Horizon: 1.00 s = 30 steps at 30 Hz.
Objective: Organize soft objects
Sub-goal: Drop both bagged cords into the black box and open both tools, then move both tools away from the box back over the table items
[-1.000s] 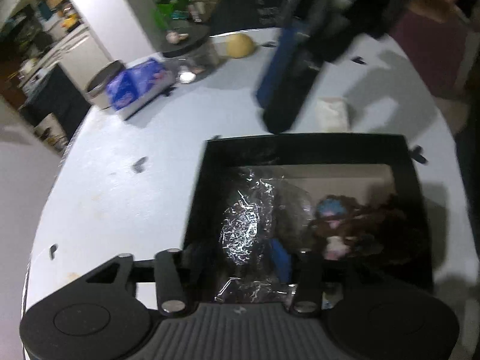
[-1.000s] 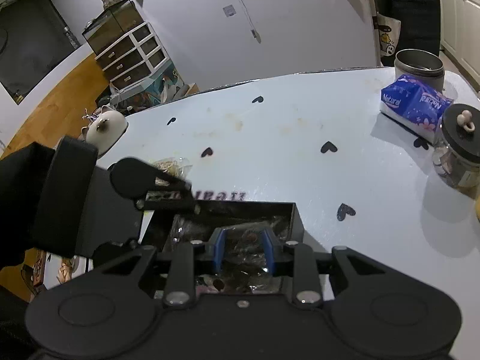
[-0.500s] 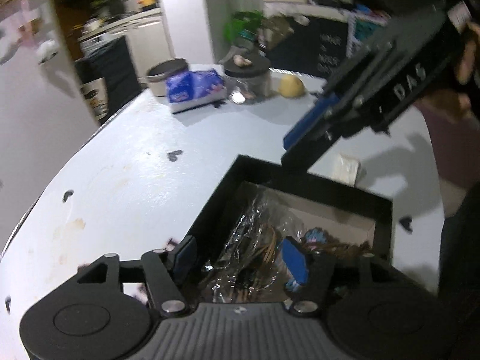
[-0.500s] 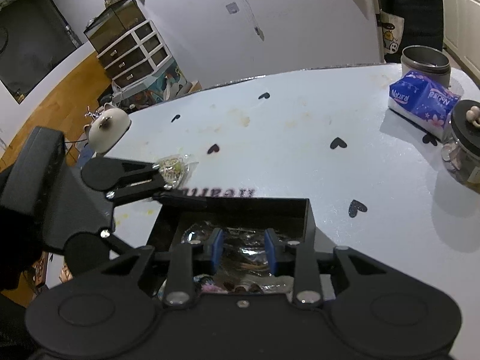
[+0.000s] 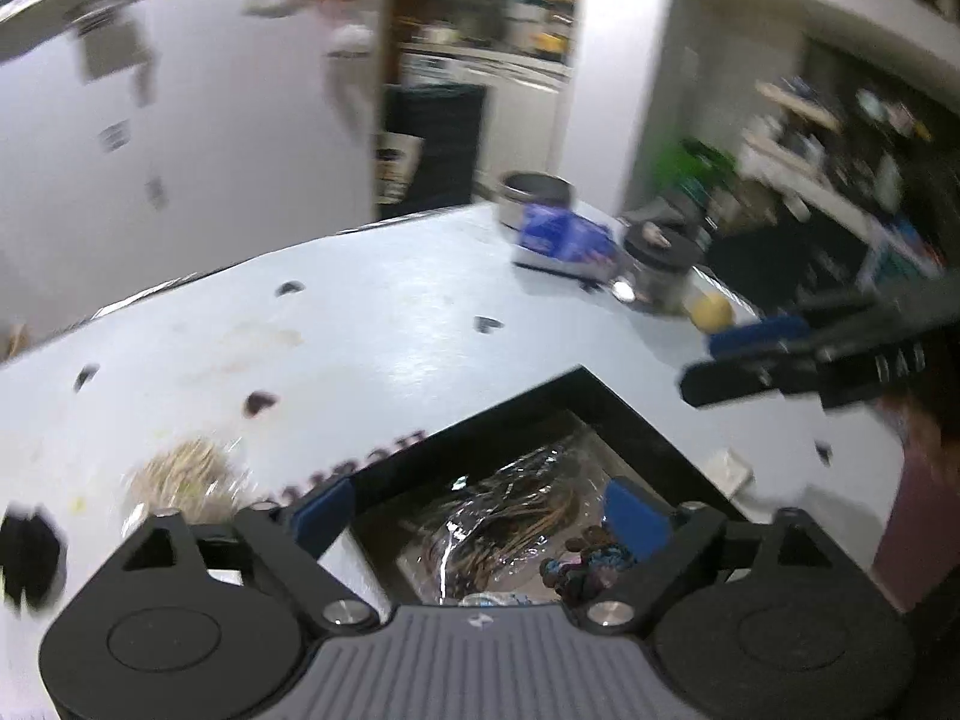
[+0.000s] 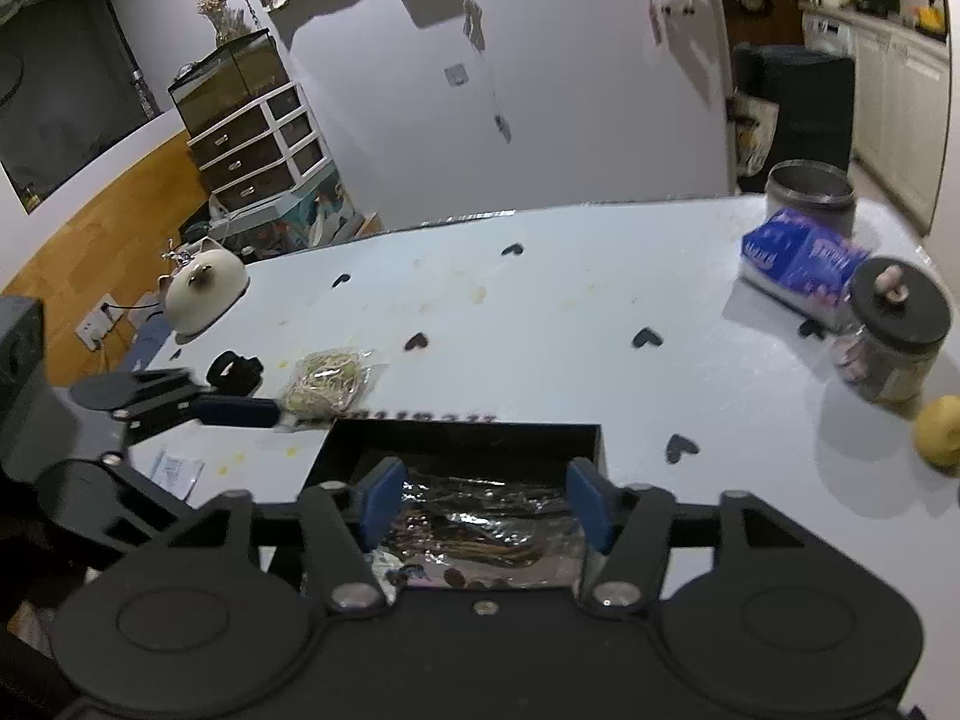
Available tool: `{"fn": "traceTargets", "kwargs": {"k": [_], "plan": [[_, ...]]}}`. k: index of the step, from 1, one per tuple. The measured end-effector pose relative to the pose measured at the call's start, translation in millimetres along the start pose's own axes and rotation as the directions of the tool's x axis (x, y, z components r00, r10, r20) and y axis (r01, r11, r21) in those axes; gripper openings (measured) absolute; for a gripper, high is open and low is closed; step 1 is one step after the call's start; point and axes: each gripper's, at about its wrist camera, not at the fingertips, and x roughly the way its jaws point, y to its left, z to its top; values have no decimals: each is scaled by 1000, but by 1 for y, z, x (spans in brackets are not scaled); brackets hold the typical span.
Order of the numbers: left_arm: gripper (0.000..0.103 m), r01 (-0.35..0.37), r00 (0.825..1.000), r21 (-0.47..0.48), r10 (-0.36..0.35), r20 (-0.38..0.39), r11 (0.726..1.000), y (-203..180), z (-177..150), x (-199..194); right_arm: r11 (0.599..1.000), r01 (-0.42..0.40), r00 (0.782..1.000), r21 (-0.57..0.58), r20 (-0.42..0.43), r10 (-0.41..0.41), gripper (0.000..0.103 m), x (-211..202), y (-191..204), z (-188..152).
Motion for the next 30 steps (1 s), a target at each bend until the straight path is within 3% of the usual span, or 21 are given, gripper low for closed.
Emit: {"fn": "traceTargets", "kwargs": {"k": [3,15,23,30], "plan": [[103,-51,997,-77,55,48,996,1,-10,-18,999,44,998,-23,38,-44,75,-7,6,-7],[103,-140,975,-298,184,124,944,-5,-41,-52,988,146,977,-51,161,-136,102,-27,21,-41],[103,-213,949,-345,277,148,914,-9,-57,-66,977,203,954,-58,236,-184,103,-37,24,-60],[103,-241,942,-363,307,136,900,-8,-69,-73,978,207,946,-38,261,-190,103,-40,23,-70]]}}
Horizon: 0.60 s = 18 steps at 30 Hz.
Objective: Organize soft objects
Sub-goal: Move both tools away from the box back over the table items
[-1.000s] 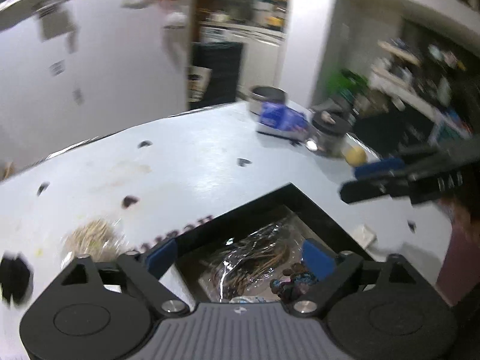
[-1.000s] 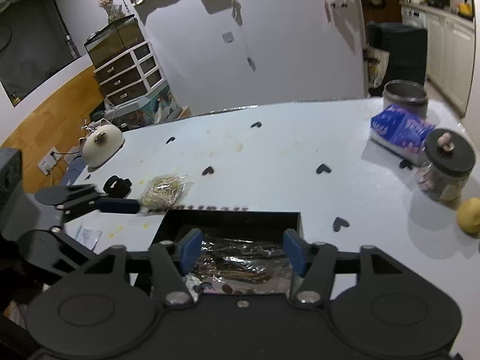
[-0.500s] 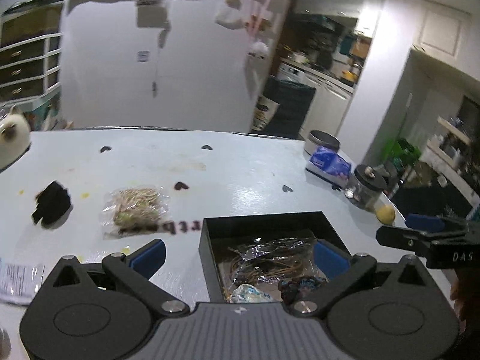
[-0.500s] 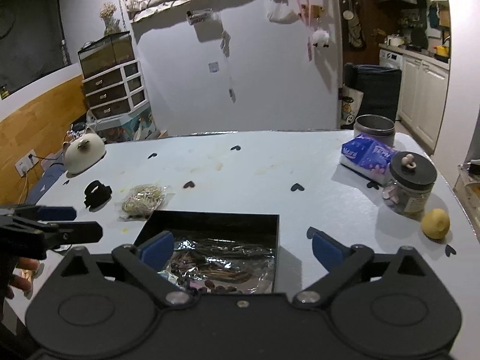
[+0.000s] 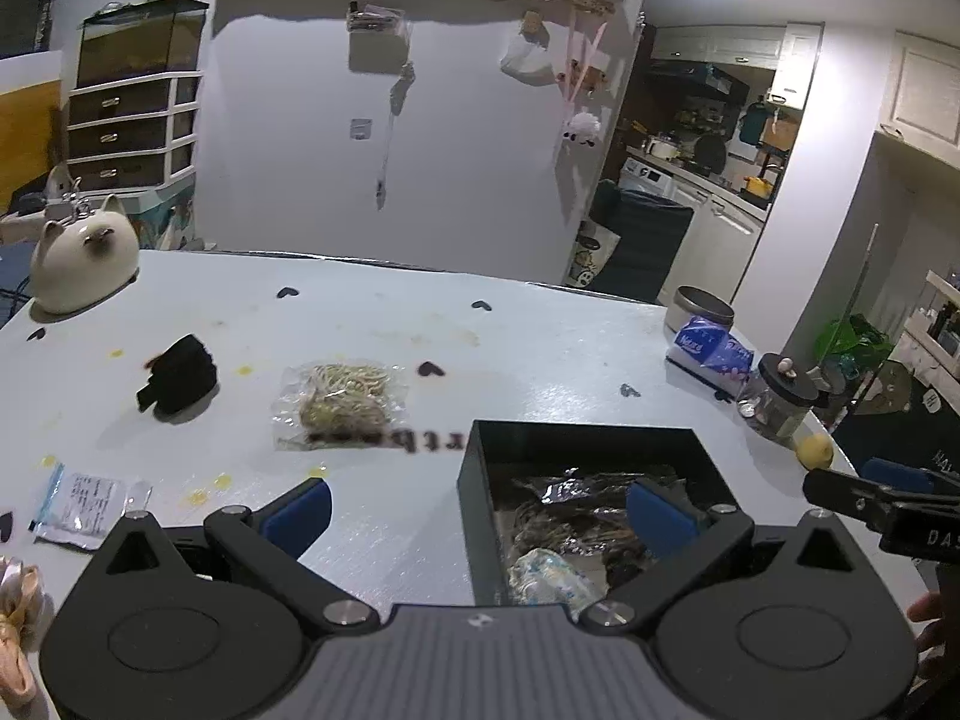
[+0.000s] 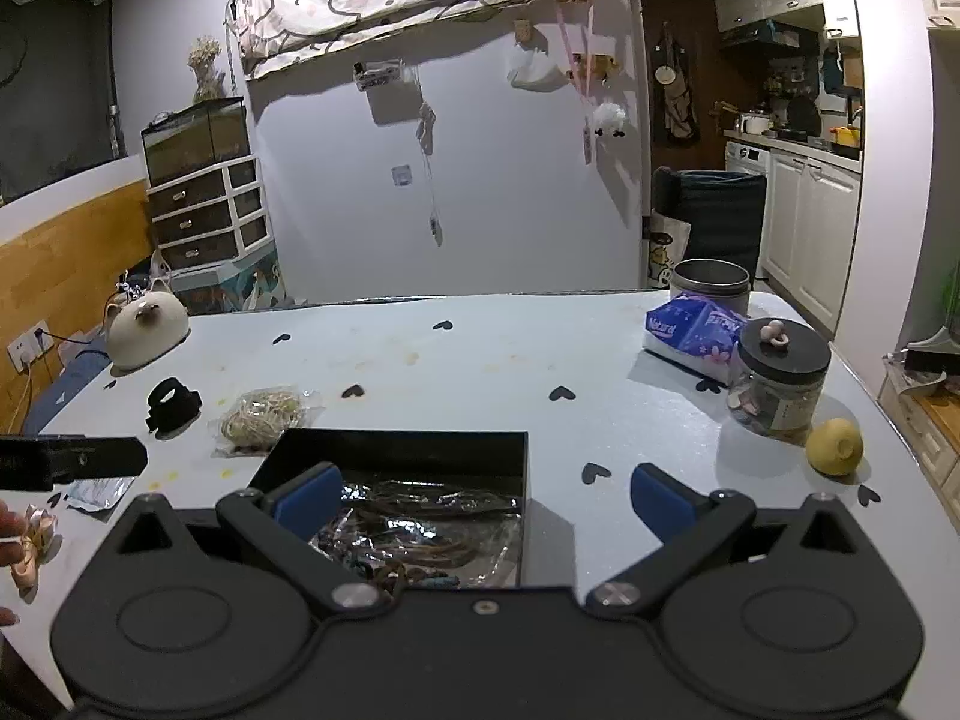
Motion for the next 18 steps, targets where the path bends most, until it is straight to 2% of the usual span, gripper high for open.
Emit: {"fn": "traceTargets", "kwargs": {"k": [8,18], "plan": [[103,-14,1000,6,14,4,1000,12,-4,-5,1000,10,1000,29,-18,-10,103,1,5,-7],[103,-30,1000,3,30,-1,1000,59,0,-13,998,47,998,43,-45,-45,103,10,40,-6]]}}
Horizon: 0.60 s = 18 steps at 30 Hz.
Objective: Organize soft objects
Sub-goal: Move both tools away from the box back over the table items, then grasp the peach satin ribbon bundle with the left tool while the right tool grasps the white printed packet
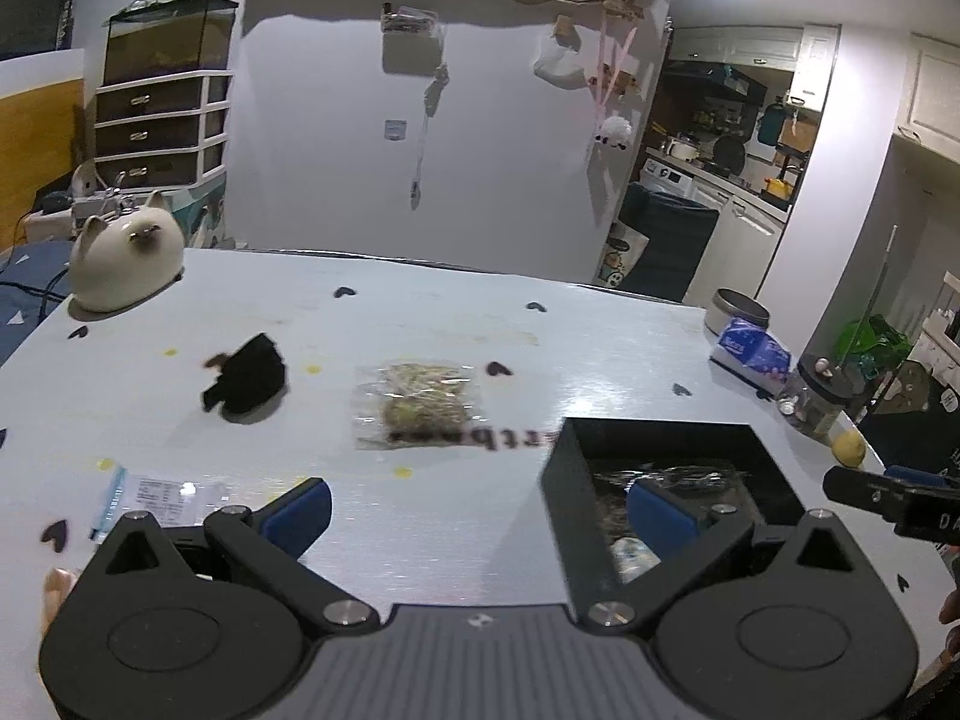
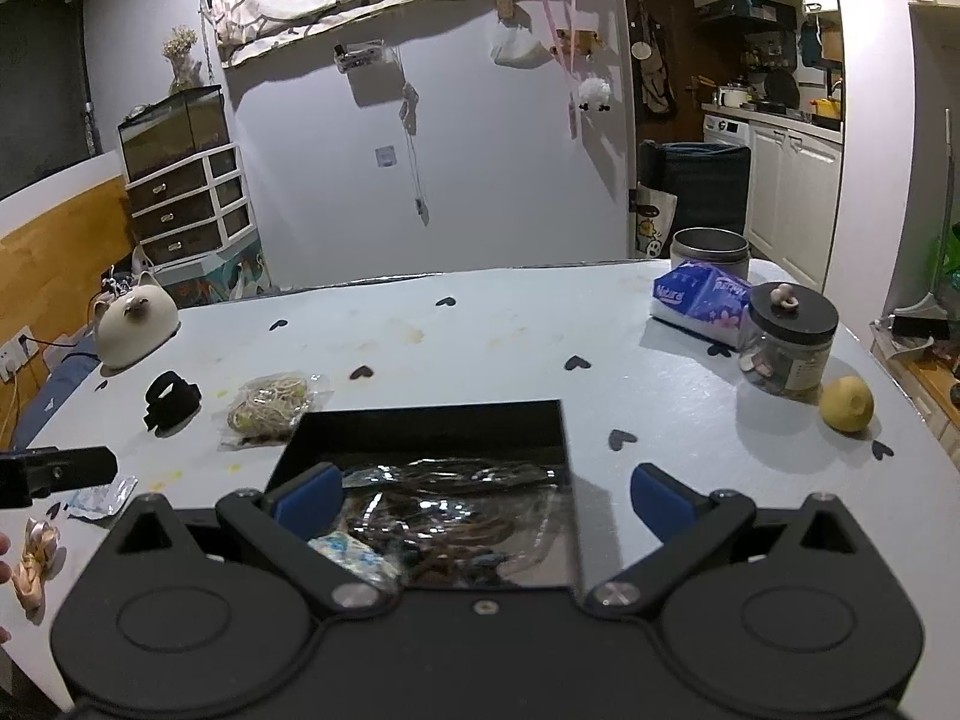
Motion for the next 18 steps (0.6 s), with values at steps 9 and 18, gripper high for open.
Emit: {"fn": "traceTargets", "kwargs": {"k": [9,18], "plan": [[103,-68,997,-22,67,-30,997,70,-5,-14,1000,-12,1000,-15,2,12,103,9,55,3],[103,-218,969,-118,201,-143,969,147,-21,-25,997,-60,998,-44,2,60,103,27,119,12]]}}
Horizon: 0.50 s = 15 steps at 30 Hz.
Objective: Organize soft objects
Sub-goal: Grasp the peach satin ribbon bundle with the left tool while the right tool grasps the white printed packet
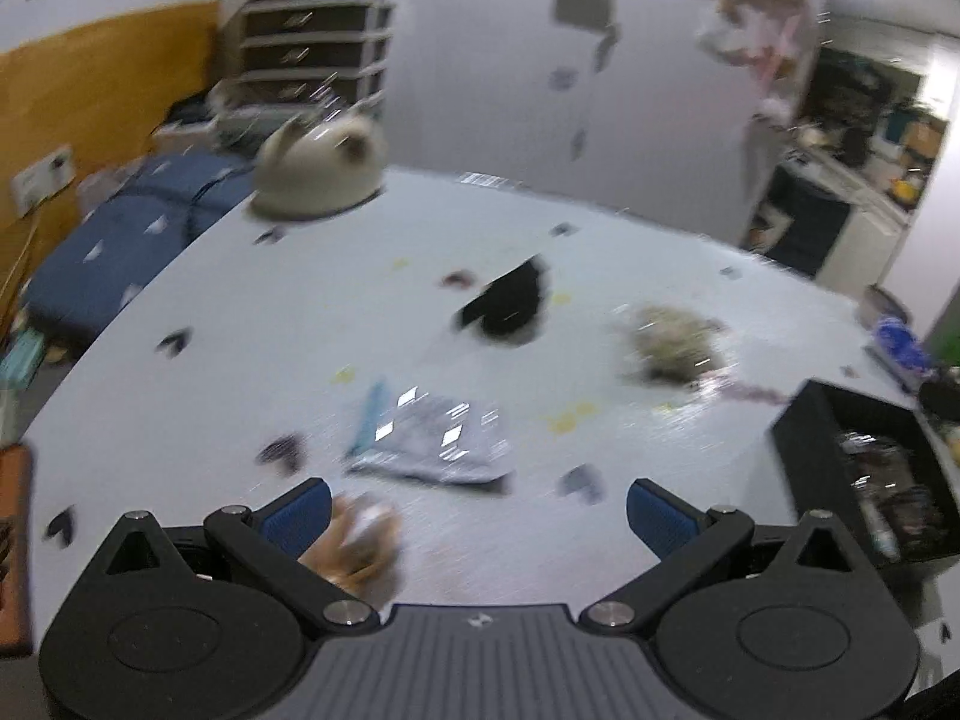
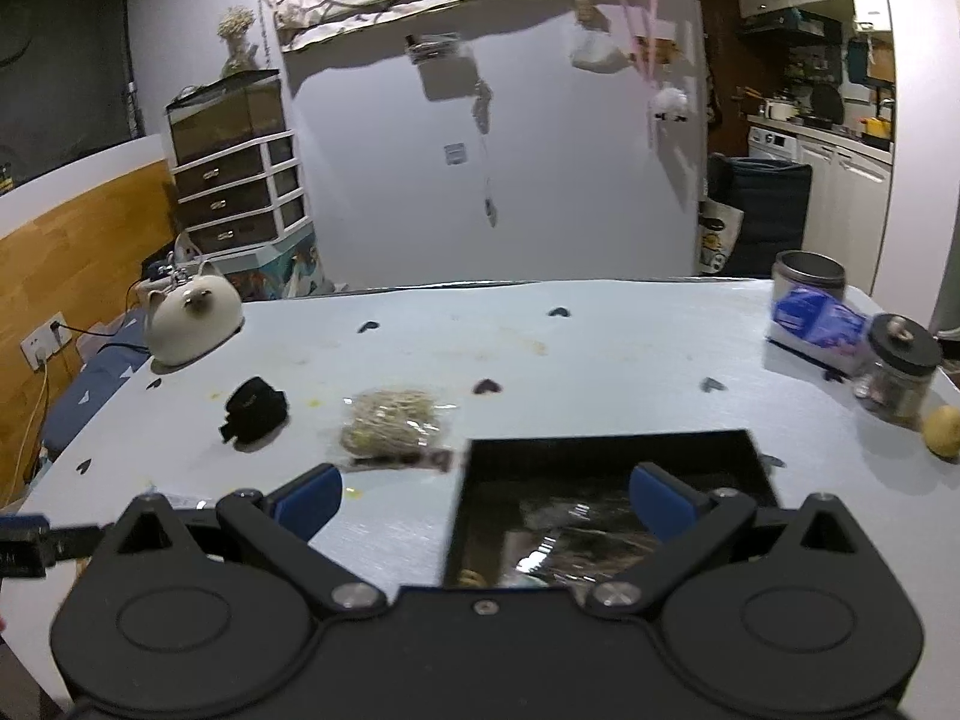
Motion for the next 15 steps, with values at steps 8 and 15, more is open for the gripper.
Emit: {"fn": "traceTargets", "kwargs": {"k": [8,15], "plan": [[91,-21,993,-72,13,-117,997,45,-6,16,998,-59,998,-7,8,59,103,31,55,14],[70,-35,960,-36,24,-280,999,62,-16,47,994,-108,994,-10,9,109,103,60,107,31]]}}
